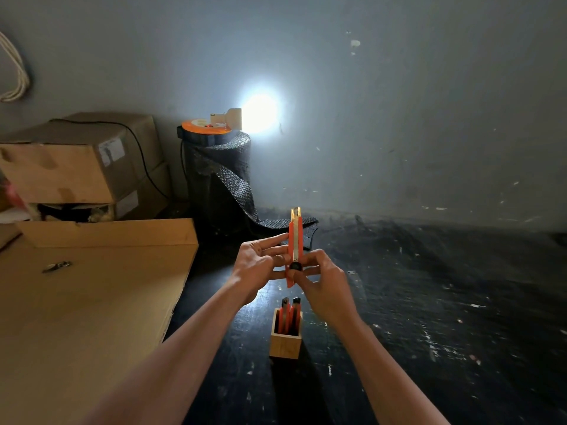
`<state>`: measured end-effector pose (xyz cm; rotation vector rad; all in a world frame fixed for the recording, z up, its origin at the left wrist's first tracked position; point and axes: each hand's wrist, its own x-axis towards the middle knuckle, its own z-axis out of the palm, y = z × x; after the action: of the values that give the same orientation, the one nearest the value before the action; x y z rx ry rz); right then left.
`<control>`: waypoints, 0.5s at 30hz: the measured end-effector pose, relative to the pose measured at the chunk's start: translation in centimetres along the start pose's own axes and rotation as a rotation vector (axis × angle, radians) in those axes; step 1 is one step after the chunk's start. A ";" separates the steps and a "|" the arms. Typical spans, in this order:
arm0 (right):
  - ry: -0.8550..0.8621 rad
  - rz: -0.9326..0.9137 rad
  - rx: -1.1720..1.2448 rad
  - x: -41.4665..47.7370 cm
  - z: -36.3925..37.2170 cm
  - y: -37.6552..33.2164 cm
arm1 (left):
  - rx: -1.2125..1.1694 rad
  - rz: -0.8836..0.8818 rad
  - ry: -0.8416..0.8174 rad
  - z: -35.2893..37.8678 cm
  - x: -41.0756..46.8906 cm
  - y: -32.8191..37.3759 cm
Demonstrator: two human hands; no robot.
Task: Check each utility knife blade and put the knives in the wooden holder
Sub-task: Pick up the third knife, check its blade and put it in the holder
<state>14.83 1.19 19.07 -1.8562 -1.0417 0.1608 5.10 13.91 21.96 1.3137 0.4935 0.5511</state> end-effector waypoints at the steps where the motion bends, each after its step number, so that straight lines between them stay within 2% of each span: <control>1: 0.001 0.001 0.020 0.0 0.0 0.1 | -0.004 -0.002 -0.002 0.0 0.0 0.0; 6: -0.054 -0.027 0.023 0.0 0.0 0.5 | -0.005 -0.009 0.003 -0.5 0.2 -0.2; 11: 0.006 -0.030 -0.021 0.0 0.4 0.6 | -0.014 -0.019 -0.006 -0.1 0.0 -0.7; 15: -0.036 -0.078 -0.042 -0.1 0.4 0.9 | -0.041 -0.026 0.001 -0.6 0.2 -0.9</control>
<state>15.08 1.25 18.11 -1.8526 -1.1484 0.1277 5.01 14.35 20.92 1.2661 0.4970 0.5382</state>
